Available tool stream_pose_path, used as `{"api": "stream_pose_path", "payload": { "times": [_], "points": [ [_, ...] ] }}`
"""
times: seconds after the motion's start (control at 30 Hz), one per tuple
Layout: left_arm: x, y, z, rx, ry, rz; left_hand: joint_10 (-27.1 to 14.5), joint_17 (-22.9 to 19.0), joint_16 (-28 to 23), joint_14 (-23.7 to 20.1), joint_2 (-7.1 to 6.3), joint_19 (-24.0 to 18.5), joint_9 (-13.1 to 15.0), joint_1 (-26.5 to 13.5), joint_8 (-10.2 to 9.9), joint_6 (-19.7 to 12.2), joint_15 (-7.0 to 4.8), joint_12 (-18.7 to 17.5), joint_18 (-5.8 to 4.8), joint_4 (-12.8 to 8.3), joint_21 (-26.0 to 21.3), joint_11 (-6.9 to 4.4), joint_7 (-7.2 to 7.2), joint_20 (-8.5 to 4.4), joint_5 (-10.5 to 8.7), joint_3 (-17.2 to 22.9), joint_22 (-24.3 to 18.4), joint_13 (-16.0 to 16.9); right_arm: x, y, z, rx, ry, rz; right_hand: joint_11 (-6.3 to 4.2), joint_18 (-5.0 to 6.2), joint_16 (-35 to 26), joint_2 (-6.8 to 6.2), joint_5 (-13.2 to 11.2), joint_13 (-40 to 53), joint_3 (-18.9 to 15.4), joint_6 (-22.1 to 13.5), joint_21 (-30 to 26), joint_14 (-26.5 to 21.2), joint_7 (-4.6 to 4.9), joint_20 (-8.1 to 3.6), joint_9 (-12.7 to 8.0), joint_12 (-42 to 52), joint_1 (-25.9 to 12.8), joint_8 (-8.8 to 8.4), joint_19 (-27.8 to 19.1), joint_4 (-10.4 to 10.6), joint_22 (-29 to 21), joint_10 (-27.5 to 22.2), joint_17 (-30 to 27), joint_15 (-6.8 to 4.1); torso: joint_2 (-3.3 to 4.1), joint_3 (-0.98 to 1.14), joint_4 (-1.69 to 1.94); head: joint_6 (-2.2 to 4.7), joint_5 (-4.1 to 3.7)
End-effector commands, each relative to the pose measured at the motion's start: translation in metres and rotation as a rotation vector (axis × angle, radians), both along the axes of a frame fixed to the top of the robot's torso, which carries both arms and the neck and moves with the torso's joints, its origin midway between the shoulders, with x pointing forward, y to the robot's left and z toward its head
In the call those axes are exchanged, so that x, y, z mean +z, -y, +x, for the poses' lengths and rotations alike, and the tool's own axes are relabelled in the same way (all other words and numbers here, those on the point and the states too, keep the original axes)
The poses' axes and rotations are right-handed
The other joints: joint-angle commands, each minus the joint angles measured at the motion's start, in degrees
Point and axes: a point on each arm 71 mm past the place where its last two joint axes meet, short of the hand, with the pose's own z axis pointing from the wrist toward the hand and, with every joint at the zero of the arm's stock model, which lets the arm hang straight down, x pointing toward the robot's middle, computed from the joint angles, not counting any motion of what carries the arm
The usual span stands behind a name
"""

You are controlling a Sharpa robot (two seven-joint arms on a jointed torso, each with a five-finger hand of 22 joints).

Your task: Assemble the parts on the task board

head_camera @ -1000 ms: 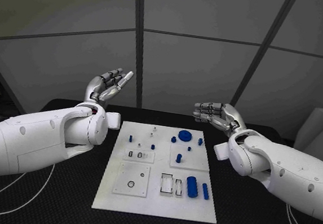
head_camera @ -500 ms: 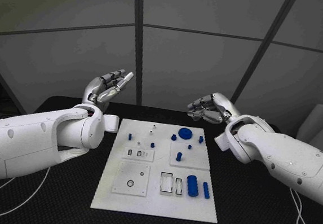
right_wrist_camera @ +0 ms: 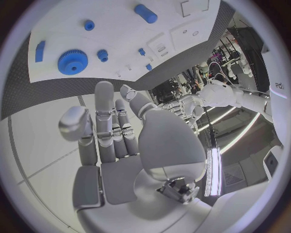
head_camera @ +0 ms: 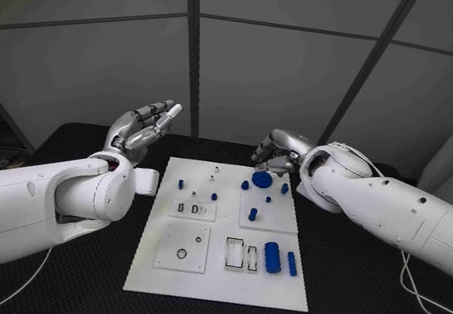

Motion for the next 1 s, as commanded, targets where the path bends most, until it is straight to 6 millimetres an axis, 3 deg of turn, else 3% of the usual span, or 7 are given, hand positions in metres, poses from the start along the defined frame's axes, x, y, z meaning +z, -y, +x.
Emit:
{"api": "stream_pose_path", "payload": {
  "times": [0.03,0.13,0.3,0.43,0.67,1.0],
  "points": [
    [0.004,0.003,-0.003,-0.021,0.024,-0.006,0.37,0.09,0.25,0.40,0.53,0.17,0.07,-0.06,0.25,0.49,0.07,0.17,-0.86,-0.05,0.27,0.09,2.60,0.18,-0.05,0.20,0.06,0.06,-0.001,-0.004,0.001,0.000,0.017,-0.137,0.13,-0.87,5.50,-0.64,-0.43,0.08,0.51,-0.81,2.69,1.87,0.08,0.22,-0.14,-0.06,-0.10,-0.35,1.16,-0.14,3.86,-0.80,5.57,0.63,1.41,-0.20,0.47,0.13,-0.24],
    [0.005,0.004,-0.005,-0.027,0.024,-0.009,0.36,0.09,0.26,0.44,0.55,0.19,0.08,-0.04,0.25,0.52,0.08,0.18,-0.86,-0.08,0.29,0.11,2.63,0.19,-0.04,0.20,0.07,0.06,-0.002,-0.008,0.002,0.004,0.013,-0.157,0.41,-1.21,9.48,-1.03,-0.58,0.12,0.47,-1.58,4.46,1.52,0.23,0.51,-0.22,-0.04,-0.06,-0.36,1.67,-0.06,6.30,-1.69,9.40,0.95,2.01,-0.36,0.64,0.12,-0.40],
    [0.006,0.006,-0.007,-0.036,0.024,-0.013,0.39,0.09,0.26,0.46,0.62,0.25,0.08,-0.01,0.25,0.56,0.09,0.21,-0.86,-0.12,0.33,0.13,2.66,0.20,-0.04,0.21,0.09,0.06,-0.004,-0.014,0.004,0.013,0.003,-0.180,0.62,-1.45,13.04,-1.30,-0.65,0.17,0.25,-2.53,5.89,1.04,0.29,0.80,-0.32,-0.06,0.38,-0.39,1.94,-0.07,8.20,-2.63,12.75,1.16,2.76,-0.42,0.73,0.02,-0.69],
    [0.007,0.007,-0.008,-0.043,0.025,-0.016,0.39,0.09,0.26,0.47,0.62,0.25,0.08,-0.01,0.25,0.56,0.09,0.21,-0.86,-0.12,0.33,0.14,2.66,0.20,-0.04,0.21,0.09,0.06,-0.008,-0.018,0.003,0.024,-0.005,-0.194,0.66,-1.33,13.02,-1.31,-0.66,0.17,0.16,-2.76,5.77,0.78,0.29,0.88,-0.34,-0.08,0.52,-0.39,1.55,-0.07,7.72,-2.91,12.27,1.20,3.24,-0.49,0.76,-0.02,-0.71],
    [0.007,0.009,-0.009,-0.051,0.025,-0.020,0.43,0.09,0.26,0.53,0.71,0.23,0.08,0.01,0.25,0.57,0.10,0.25,-0.85,-0.16,0.35,0.17,2.70,0.21,-0.04,0.22,0.09,0.07,-0.013,-0.021,0.003,0.036,-0.025,-0.213,0.70,-1.54,14.37,-1.20,-0.63,0.18,0.18,-2.97,6.52,0.78,0.25,0.90,-0.34,-0.07,0.82,-0.38,2.02,-0.12,8.98,-3.13,13.76,1.28,3.69,-0.54,1.02,0.06,-0.95],
    [0.008,0.010,-0.010,-0.055,0.025,-0.022,0.41,0.10,0.26,0.56,0.80,0.30,0.08,0.02,0.24,0.60,0.12,0.27,-0.85,-0.20,0.39,0.21,2.75,0.23,-0.05,0.23,0.11,0.06,-0.017,-0.022,0.006,0.037,-0.039,-0.230,0.73,-1.65,15.42,-0.91,-0.61,0.20,0.28,-3.03,6.97,0.82,0.28,0.96,-0.33,-0.03,1.01,-0.35,2.25,-0.07,9.67,-3.18,14.80,1.30,3.77,-0.50,1.03,-0.18,-0.88]
  ]
}}
